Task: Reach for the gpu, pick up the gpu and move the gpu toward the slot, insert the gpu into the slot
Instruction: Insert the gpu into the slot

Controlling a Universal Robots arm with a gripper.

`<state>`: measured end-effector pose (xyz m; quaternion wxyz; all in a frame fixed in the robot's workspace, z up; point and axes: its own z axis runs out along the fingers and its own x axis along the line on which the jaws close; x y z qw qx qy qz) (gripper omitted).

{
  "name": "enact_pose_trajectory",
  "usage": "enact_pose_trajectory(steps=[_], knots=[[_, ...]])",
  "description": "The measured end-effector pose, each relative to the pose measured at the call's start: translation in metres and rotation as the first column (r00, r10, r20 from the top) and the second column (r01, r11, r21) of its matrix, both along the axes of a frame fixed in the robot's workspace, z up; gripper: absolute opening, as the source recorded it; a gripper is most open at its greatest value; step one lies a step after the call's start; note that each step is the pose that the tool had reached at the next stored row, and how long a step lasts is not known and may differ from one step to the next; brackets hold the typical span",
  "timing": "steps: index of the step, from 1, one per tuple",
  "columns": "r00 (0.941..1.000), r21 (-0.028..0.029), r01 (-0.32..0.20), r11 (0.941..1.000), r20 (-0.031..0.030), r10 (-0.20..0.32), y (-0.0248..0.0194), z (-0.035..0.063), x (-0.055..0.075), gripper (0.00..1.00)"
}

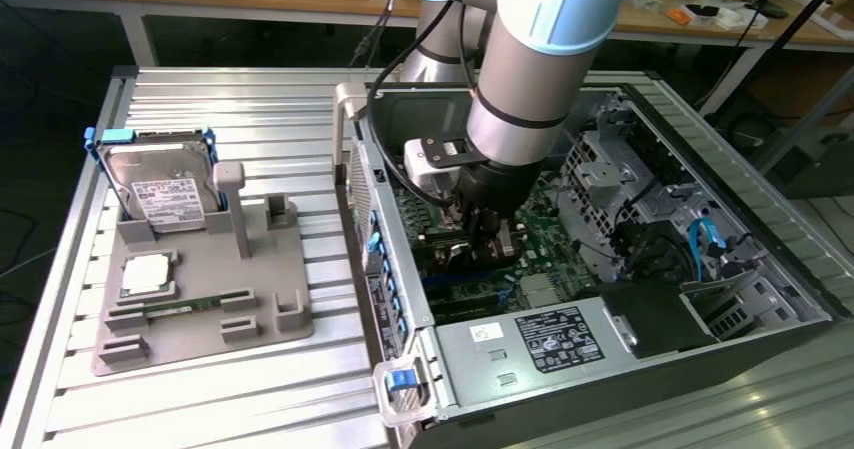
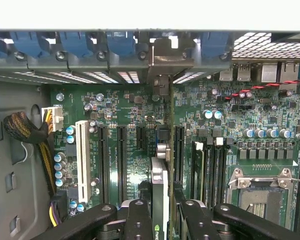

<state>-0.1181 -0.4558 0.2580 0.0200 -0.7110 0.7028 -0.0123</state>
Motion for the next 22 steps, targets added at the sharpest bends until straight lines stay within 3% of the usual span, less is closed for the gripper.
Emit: enact_pose_trajectory(steps=[9, 22], knots=[[1.0000, 0.0004, -0.001, 1.0000, 0.0003, 0.001, -0.0026, -0.0002, 0.0000, 0.27], [1.0000, -0.0001, -0.001, 1.0000, 0.0000, 0.001, -0.0027, 0.0044, 0.0000, 0.27]])
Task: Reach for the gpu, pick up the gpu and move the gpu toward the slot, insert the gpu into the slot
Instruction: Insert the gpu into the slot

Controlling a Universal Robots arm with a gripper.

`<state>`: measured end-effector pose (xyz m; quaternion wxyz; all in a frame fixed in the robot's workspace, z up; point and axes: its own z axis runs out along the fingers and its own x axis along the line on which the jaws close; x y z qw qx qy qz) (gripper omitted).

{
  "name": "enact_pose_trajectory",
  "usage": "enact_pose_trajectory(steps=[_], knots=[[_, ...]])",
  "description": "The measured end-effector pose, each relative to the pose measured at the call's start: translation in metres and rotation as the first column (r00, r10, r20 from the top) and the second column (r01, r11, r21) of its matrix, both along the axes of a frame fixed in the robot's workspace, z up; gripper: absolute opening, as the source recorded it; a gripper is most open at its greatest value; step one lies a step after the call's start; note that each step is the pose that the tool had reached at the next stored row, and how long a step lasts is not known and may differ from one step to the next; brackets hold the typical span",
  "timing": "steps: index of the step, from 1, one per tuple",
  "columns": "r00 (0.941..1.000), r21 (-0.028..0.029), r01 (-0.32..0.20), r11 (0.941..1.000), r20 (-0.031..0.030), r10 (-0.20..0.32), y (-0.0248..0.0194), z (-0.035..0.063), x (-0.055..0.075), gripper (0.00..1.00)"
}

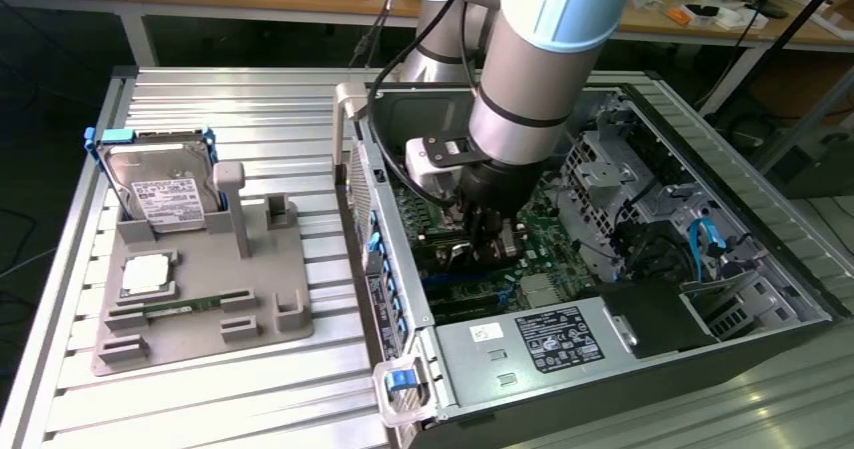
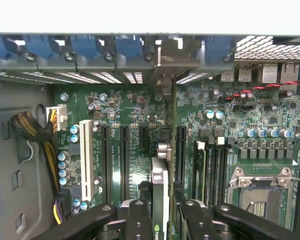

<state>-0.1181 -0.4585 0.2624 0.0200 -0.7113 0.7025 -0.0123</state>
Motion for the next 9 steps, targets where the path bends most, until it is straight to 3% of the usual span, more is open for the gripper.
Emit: enact_pose_trajectory(steps=[9], knots=[[1.0000, -0.0001, 0.000, 1.0000, 0.0000, 0.000, -0.0014, -0.0009, 0.0000, 0.27]])
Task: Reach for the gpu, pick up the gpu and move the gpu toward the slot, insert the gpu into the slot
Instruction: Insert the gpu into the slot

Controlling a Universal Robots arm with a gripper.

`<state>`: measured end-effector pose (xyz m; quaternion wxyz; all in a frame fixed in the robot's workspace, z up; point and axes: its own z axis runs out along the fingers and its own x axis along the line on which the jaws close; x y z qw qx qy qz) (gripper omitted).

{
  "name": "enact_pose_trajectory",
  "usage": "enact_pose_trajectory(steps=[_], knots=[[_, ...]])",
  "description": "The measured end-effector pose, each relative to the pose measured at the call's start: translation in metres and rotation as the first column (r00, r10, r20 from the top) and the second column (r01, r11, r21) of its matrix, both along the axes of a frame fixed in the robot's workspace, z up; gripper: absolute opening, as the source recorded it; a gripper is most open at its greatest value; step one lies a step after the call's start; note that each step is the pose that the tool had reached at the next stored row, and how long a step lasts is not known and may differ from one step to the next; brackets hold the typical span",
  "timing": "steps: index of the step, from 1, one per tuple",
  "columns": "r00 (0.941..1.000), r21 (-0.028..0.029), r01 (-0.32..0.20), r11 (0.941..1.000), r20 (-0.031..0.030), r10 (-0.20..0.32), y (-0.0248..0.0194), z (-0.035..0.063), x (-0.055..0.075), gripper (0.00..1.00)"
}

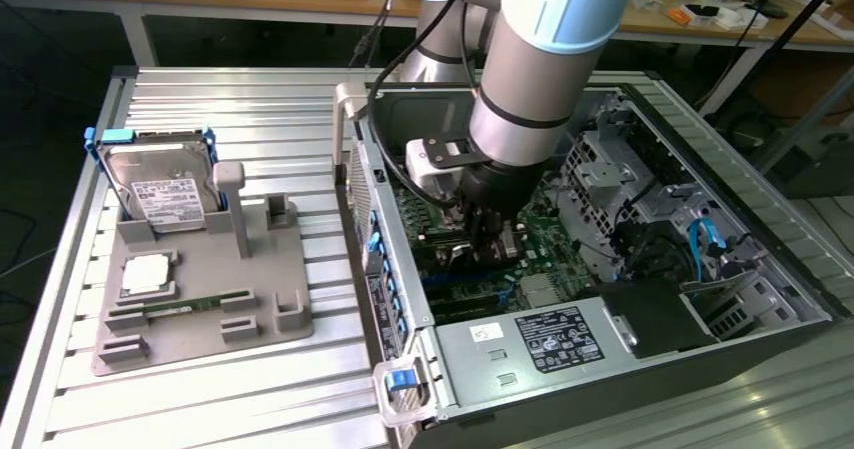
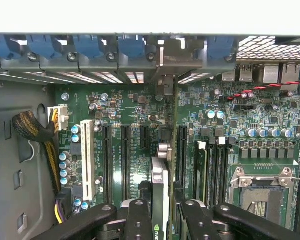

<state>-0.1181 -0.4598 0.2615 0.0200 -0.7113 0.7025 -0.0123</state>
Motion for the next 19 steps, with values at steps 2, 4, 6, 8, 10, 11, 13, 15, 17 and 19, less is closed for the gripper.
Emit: enact_pose_trajectory(steps=[2, 4, 6, 8, 10, 11, 13, 15, 17, 19], knots=[[1.0000, -0.0001, 0.000, 1.0000, 0.0000, 0.000, 0.0000, -0.0016, 0.0000, 0.27], [1.0000, -0.0001, 0.000, 1.0000, -0.0002, 0.000, 0.0000, -0.0022, 0.0000, 0.27], [1.0000, 0.0000, 0.000, 1.0000, -0.0001, 0.000, 0.0000, -0.0027, 0.0000, 0.27], [1.0000, 0.0001, 0.000, 1.0000, -0.0001, 0.000, 0.0000, -0.0029, 0.0000, 0.27], [1.0000, 0.0003, 0.000, 1.0000, -0.0001, 0.000, 0.0000, -0.0030, 0.0000, 0.27], [1.0000, 0.0004, 0.000, 1.0000, -0.0001, 0.000, 0.0000, -0.0031, 0.0000, 0.27], [1.0000, 0.0005, 0.000, 1.0000, 0.0000, 0.000, 0.0000, -0.0031, 0.0000, 0.27], [1.0000, 0.0008, 0.000, 1.0000, 0.0001, 0.000, 0.0002, -0.0029, 0.0000, 0.27], [1.0000, 0.0009, 0.000, 1.0000, 0.0002, 0.000, 0.0002, -0.0018, 0.0000, 0.27], [1.0000, 0.0001, 0.000, 1.0000, 0.0000, 0.000, 0.0002, -0.0001, 0.0000, 0.27]])
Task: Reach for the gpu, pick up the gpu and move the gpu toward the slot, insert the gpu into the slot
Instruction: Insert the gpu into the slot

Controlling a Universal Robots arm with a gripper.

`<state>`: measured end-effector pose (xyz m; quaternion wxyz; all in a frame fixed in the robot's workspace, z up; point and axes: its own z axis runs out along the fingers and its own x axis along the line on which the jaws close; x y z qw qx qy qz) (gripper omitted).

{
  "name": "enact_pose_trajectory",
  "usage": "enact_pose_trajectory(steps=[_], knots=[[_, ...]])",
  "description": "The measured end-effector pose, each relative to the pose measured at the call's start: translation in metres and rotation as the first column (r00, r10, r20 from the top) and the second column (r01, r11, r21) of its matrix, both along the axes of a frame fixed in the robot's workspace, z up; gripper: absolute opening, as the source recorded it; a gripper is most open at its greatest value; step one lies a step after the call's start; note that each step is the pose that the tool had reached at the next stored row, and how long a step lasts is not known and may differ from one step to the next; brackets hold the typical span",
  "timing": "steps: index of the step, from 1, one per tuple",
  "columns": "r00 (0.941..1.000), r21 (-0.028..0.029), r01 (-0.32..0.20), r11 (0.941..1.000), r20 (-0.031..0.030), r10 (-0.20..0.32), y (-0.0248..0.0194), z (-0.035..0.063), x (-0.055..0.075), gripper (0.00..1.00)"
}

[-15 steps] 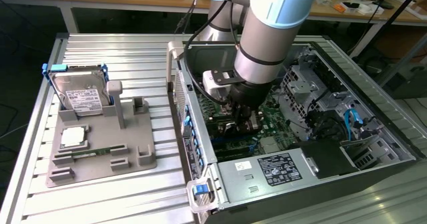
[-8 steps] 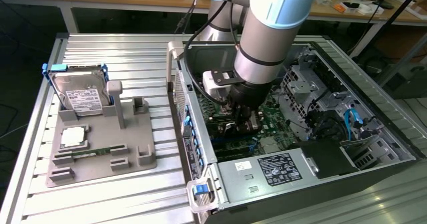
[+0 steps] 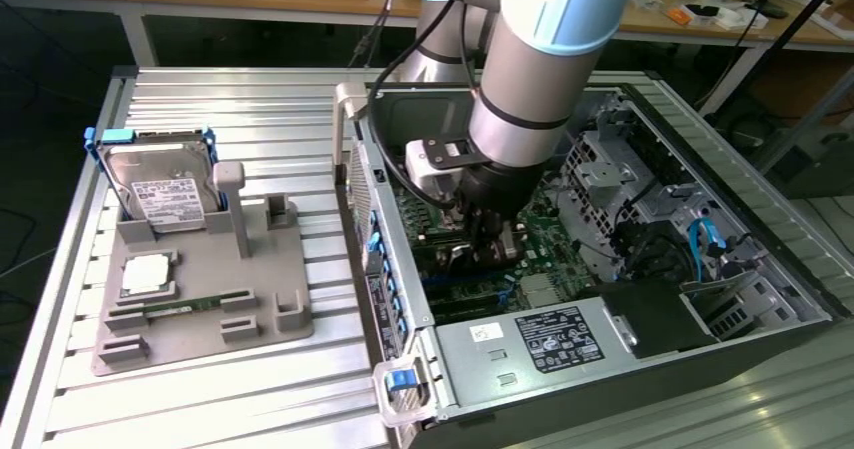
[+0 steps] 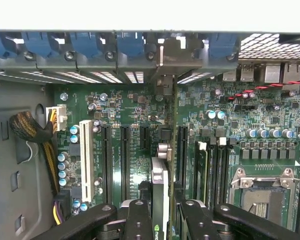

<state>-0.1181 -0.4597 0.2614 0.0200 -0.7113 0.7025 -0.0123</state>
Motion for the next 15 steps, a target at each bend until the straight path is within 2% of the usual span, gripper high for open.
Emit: enact_pose_trajectory(steps=[12, 15], knots=[[1.0000, -0.0006, 0.000, 1.0000, -0.0001, 0.000, 0.0009, 0.0010, 0.0000, 0.27], [1.0000, 0.0008, 0.000, 1.0000, 0.0000, 0.000, 0.0009, -0.0003, 0.0000, 0.27]])
